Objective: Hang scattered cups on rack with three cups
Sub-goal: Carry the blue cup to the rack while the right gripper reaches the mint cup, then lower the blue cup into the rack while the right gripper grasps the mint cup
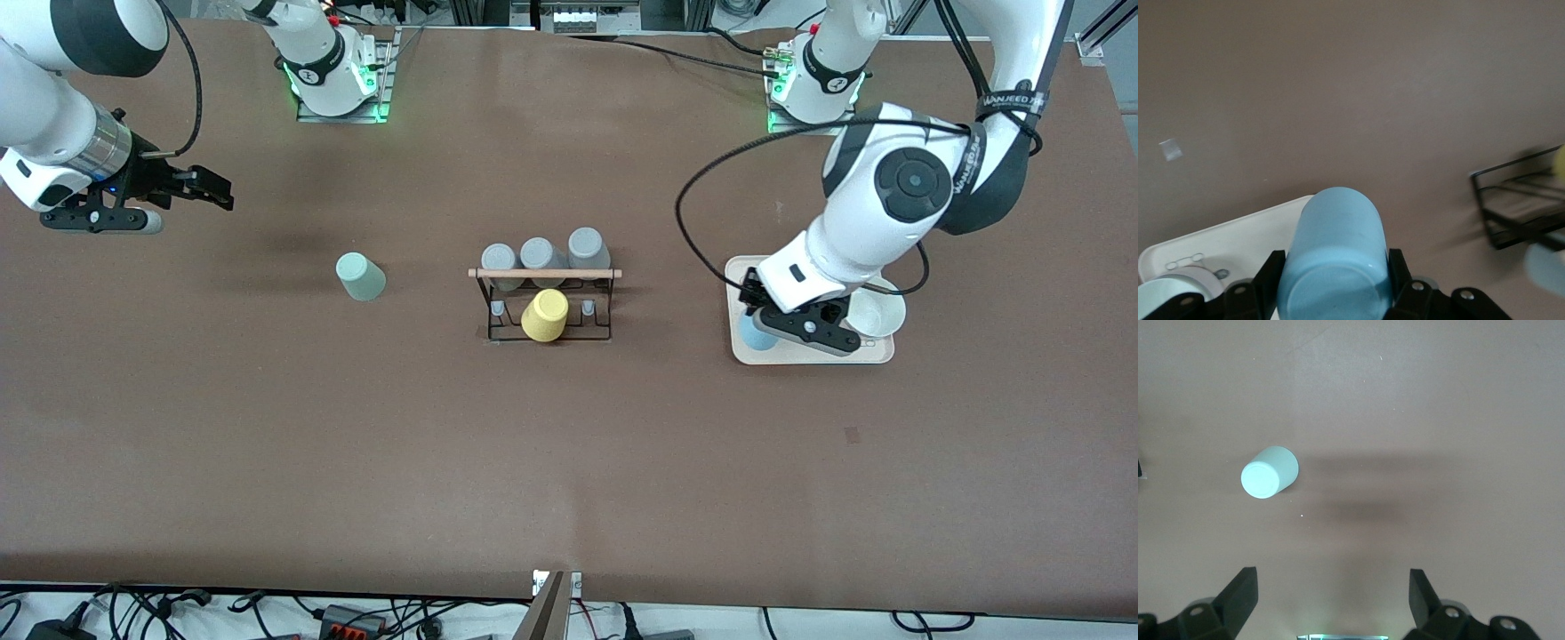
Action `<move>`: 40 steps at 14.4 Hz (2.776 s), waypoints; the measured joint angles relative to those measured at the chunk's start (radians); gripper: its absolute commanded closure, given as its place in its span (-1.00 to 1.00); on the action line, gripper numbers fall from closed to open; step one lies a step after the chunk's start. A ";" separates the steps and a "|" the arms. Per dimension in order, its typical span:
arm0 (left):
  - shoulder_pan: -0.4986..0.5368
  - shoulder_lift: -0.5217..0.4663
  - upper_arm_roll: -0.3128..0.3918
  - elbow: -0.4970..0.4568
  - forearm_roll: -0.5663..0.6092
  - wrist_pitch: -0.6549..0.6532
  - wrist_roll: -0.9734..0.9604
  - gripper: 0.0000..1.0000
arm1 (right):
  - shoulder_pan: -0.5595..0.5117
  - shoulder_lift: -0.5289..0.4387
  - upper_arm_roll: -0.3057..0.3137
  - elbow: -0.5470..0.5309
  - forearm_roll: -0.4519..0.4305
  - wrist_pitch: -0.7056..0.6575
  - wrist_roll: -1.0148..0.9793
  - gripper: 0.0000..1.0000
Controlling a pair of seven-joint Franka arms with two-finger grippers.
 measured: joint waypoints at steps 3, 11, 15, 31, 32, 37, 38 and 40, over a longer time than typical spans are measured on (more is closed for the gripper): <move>-0.125 0.101 -0.008 0.138 0.000 -0.010 -0.277 0.22 | 0.000 0.000 0.000 -0.002 0.000 0.001 0.000 -1.00; -0.309 0.303 -0.003 0.332 0.011 -0.005 -0.552 0.22 | 0.000 0.000 0.000 -0.004 0.000 0.001 0.000 -1.00; -0.334 0.315 -0.003 0.332 0.064 -0.006 -0.567 0.22 | 0.000 0.000 0.000 -0.013 0.000 0.002 0.000 -1.00; -0.341 0.414 0.000 0.331 0.083 0.058 -0.568 0.13 | 0.161 0.140 0.004 -0.133 0.003 0.335 0.157 -1.00; -0.341 0.420 0.000 0.330 0.083 0.066 -0.568 0.13 | 0.173 0.159 0.004 -0.133 0.003 0.359 0.176 -1.00; -0.342 0.437 0.000 0.326 0.083 0.082 -0.567 -0.52 | 0.228 0.259 0.004 -0.135 0.003 0.478 0.256 -1.00; -0.342 0.437 0.000 0.325 0.083 0.082 -0.567 -0.82 | 0.239 0.271 0.004 -0.137 0.003 0.489 0.264 -1.00; -0.342 0.437 0.000 0.325 0.083 0.082 -0.567 -1.00 | 0.246 0.286 0.004 -0.157 0.003 0.523 0.269 -1.00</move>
